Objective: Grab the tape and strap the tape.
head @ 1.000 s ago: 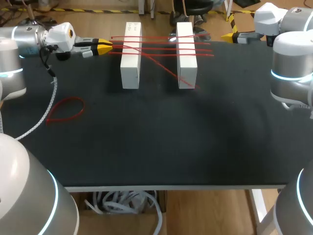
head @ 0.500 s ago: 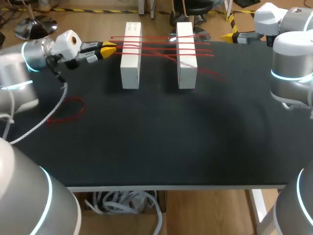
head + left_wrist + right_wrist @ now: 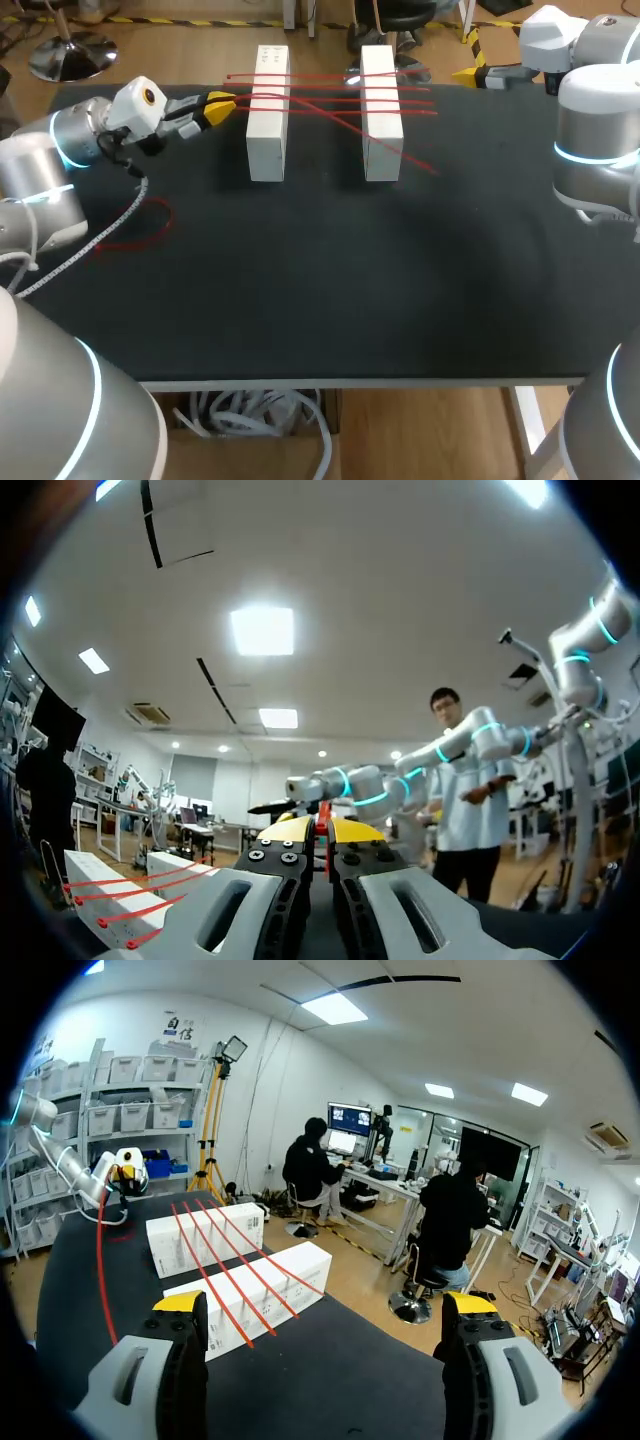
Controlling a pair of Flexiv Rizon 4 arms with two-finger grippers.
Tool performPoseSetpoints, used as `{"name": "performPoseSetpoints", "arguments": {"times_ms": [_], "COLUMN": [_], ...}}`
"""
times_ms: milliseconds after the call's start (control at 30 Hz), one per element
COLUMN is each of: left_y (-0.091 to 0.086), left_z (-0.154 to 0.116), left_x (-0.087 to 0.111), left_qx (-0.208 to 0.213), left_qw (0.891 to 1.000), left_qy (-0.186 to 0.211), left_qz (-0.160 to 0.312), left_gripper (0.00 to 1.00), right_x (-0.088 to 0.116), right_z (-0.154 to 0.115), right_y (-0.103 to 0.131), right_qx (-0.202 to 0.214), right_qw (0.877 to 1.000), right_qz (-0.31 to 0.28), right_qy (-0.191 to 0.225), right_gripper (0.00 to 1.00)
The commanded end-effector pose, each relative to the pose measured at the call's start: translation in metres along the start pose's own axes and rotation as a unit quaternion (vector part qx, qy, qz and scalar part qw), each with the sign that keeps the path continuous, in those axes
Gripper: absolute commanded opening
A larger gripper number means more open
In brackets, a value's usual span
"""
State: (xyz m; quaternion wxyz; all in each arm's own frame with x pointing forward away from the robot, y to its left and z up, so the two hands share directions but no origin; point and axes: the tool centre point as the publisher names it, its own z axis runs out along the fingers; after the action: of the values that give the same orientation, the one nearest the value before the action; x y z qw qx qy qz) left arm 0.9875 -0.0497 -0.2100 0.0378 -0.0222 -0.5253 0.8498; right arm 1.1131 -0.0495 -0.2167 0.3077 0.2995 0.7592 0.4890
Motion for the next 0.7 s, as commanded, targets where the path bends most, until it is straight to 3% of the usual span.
{"name": "performPoseSetpoints", "arguments": {"times_ms": [33,400,700], "left_y": [-0.007,-0.022,-0.035], "left_z": [0.001,0.005,0.018], "left_x": [0.013,0.03,0.031], "left_qx": [-0.002,0.015,0.029], "left_qw": [1.0,0.999,0.999], "left_qy": [-0.014,-0.023,-0.023], "left_qz": [-0.002,-0.026,-0.026], "left_gripper": [0.0,0.0,0.0], "right_x": [0.0,0.0,0.0], "right_z": [0.0,0.0,0.0], "right_y": [0.0,0.0,0.0], "right_qx": [0.001,0.001,0.001], "right_qw": [1.0,1.0,1.0], "right_qz": [0.0,0.0,0.0], "right_qy": [0.0,0.0,0.0], "right_gripper": [1.0,1.0,1.0]}}
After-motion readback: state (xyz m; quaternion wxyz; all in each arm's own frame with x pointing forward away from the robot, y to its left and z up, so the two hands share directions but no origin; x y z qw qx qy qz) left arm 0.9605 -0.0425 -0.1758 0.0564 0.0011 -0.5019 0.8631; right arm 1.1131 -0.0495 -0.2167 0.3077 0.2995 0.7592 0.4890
